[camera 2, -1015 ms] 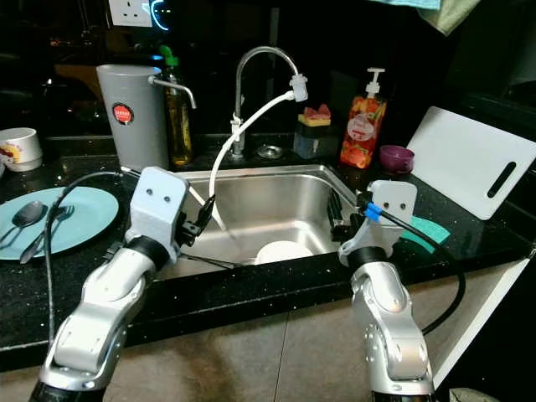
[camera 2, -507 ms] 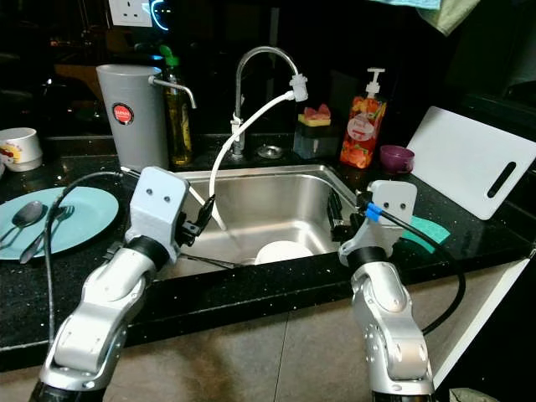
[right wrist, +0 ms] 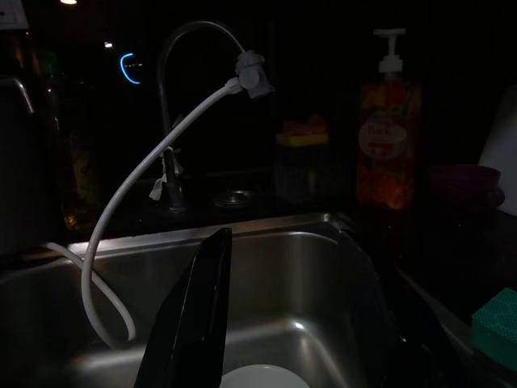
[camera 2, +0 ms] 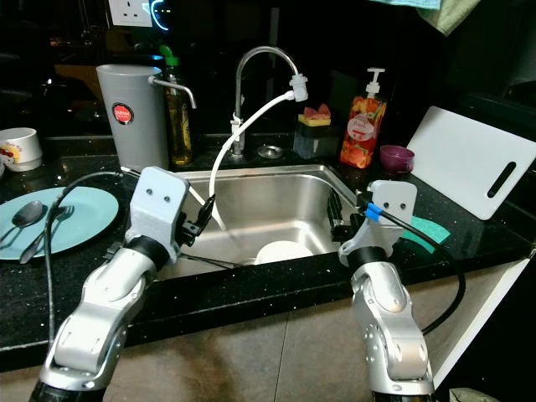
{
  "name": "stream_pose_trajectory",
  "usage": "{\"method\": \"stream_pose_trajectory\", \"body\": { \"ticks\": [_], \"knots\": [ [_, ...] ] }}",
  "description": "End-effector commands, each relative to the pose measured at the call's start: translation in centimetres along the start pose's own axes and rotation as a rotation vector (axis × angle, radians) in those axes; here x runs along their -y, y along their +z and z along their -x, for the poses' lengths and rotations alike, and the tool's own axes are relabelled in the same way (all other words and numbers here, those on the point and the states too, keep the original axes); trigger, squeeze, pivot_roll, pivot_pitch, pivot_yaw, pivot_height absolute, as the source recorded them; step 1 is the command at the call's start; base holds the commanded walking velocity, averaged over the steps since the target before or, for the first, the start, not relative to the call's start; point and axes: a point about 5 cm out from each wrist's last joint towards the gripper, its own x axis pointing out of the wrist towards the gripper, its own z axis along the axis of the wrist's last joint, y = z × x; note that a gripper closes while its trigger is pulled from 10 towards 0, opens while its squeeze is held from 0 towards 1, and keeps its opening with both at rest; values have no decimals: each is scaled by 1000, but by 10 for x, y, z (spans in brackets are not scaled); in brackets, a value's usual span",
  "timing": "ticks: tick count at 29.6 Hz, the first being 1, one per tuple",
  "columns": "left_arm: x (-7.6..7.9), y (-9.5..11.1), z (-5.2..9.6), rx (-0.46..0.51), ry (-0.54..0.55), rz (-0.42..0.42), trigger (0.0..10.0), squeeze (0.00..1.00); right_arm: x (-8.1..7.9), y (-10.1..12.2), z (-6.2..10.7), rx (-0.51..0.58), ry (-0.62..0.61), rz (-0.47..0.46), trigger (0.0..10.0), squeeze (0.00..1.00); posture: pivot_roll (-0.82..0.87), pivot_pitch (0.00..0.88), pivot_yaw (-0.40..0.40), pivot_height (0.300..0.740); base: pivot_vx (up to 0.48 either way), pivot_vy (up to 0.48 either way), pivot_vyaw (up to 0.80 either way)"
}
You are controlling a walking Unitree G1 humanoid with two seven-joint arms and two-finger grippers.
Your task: Kitchen organization
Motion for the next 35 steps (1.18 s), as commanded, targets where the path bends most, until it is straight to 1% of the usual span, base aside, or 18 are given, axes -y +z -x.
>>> {"method": "stream_pose_trajectory", "body": {
  "ticks": [1, 35],
  "knots": [
    [3, 0, 0, 0, -4, 0, 10000, 0, 2, -1, 1, -6, -9, 14, 10000, 0, 173, 24, -108, 740, 0, 0, 0],
    [2, 1, 0, 0, -2, -2, 10000, 0, 2, -1, 1, -6, -8, 11, 10000, 0, 176, 25, -107, 740, 0, 0, 0]
  ]
}}
